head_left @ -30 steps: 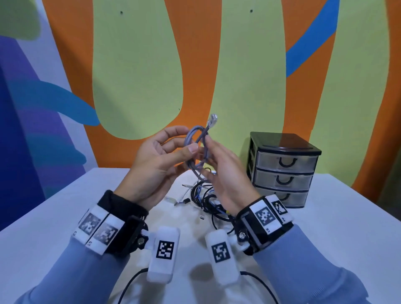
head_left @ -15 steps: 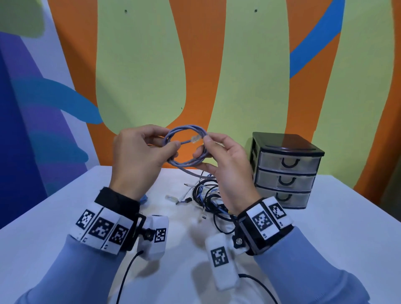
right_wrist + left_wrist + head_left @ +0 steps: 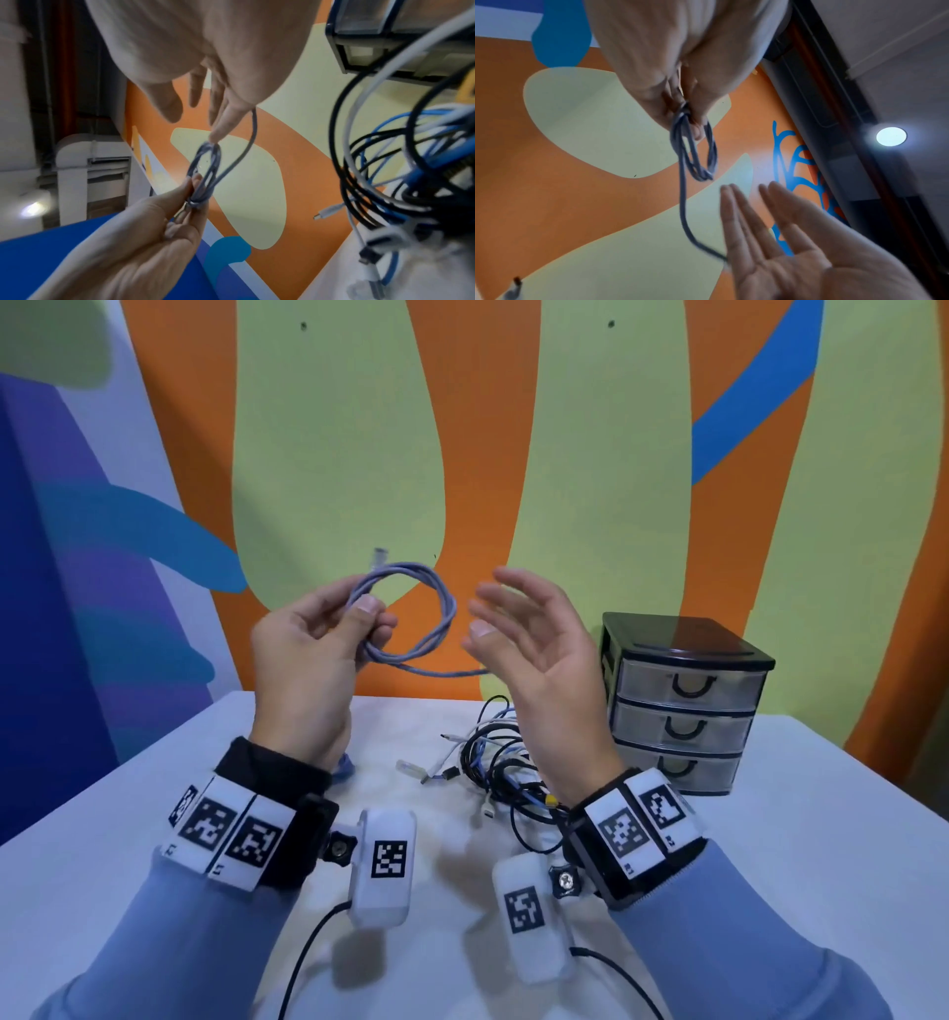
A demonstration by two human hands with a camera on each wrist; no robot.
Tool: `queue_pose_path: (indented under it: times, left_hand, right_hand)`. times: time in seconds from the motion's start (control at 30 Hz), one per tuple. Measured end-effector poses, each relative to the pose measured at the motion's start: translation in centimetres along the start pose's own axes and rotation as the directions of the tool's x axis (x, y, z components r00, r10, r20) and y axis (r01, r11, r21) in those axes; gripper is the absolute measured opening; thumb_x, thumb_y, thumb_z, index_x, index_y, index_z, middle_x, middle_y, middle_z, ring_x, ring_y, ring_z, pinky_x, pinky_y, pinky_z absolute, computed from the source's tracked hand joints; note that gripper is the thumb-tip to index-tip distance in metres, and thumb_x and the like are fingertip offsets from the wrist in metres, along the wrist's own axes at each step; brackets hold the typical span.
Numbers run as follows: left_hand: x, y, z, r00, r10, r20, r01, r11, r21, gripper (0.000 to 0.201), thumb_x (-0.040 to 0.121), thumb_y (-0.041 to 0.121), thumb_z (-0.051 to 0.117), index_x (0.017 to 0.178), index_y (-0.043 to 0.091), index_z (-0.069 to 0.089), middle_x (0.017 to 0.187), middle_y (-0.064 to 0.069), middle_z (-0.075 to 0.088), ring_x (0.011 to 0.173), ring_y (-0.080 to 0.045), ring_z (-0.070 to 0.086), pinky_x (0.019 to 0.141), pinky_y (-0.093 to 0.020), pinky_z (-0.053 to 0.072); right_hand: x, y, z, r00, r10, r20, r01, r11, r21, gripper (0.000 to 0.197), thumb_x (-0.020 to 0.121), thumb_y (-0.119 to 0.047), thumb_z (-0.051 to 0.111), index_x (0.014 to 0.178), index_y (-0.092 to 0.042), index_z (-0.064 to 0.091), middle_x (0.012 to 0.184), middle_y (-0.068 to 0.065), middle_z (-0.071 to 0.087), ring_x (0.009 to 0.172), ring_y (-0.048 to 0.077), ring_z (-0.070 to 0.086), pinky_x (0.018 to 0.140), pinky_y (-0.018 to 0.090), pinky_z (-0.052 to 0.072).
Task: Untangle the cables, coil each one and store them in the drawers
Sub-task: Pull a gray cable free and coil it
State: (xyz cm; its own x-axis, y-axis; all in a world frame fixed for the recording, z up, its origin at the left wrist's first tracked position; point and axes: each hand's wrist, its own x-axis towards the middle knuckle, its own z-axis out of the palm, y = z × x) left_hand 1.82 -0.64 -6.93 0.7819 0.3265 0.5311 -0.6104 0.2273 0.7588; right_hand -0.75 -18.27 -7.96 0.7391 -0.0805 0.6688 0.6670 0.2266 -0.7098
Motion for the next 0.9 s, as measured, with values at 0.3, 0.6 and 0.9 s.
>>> queue_pose_path:
  times: [0.3, 0.6, 0.9]
  left_hand:
    - [-0.6, -0.5, 0.8, 0.999, 0.023, -0.045, -0.025, 0.999, -0.038, 0.025, 0.102, 0.001, 0.066, 0.127, -0.003, 0.071, 0.093, -0.013, 0.074, 0.082, -0.017, 0.074, 0.082, -0.024, 0.059]
    - [-1.7, -1.3, 1.9, 0.999, -0.011, -0.031, 0.011, 1.0, -0.002, 0.021, 0.101, -0.001, 0.067, 0.121, 0.002, 0.075, 0.094, -0.019, 0.075, 0.078, -0.019, 0.075, 0.078, -0.023, 0.06]
    - [-0.8, -1.4, 1.0, 0.988, -0.035, -0.153, 0.028, 0.998, -0.052, 0.023, 0.102, -0.002, 0.064, 0.124, -0.007, 0.07, 0.086, -0.012, 0.072, 0.073, -0.018, 0.074, 0.075, -0.024, 0.06]
  right_hand:
    - [0.1, 1.9, -0.7, 0.991, 0.061, -0.12, -0.076, 0.989, -0.125, 0.042, 0.098, -0.012, 0.072, 0.137, -0.023, 0.062, 0.124, 0.002, 0.072, 0.113, 0.012, 0.07, 0.09, 0.028, 0.06]
    - [0.1, 1.0, -0.4, 0.99, 0.107, -0.086, -0.104, 0.993, 0.047, 0.023, 0.103, -0.021, 0.065, 0.122, -0.014, 0.077, 0.116, 0.002, 0.076, 0.104, 0.013, 0.071, 0.086, 0.033, 0.059]
    - [-0.4, 0.7, -0.1, 0.999, 0.02, 0.039, -0.021, 0.999, 0.031, 0.021, 0.1, 0.001, 0.063, 0.118, 0.0, 0.073, 0.103, 0.016, 0.077, 0.099, 0.025, 0.074, 0.09, 0.037, 0.061]
